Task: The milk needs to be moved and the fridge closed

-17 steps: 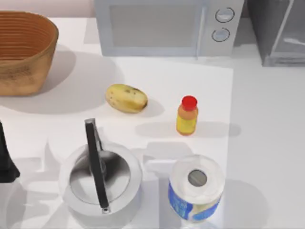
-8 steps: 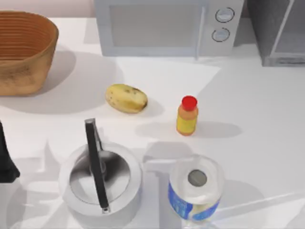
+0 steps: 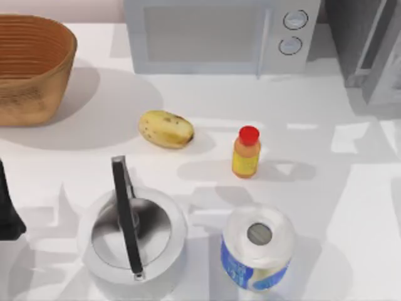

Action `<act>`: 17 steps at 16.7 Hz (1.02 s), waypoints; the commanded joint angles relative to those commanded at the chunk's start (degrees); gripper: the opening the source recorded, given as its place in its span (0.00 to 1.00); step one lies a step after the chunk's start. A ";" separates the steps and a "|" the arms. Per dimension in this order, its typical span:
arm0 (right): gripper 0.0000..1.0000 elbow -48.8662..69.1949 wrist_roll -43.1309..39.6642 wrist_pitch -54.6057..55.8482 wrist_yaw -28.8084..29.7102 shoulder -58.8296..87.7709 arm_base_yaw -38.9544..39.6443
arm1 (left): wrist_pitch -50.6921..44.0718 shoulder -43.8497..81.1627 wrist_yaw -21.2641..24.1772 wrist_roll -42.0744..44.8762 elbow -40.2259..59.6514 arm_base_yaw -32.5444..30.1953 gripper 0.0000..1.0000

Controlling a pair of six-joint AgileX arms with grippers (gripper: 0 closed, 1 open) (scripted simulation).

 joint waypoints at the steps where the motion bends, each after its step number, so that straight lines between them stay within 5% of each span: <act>1: 1.00 -0.79 1.60 0.92 1.64 -0.73 1.71 | 0.00 0.00 0.00 0.00 0.00 0.00 1.00; 9: 1.00 -0.81 2.82 1.31 3.45 -0.27 2.25 | 0.00 0.00 0.00 0.00 0.00 0.00 1.00; 17: 1.00 20.48 2.86 -2.76 3.62 16.22 2.52 | 0.00 0.00 0.00 0.00 0.00 0.00 1.00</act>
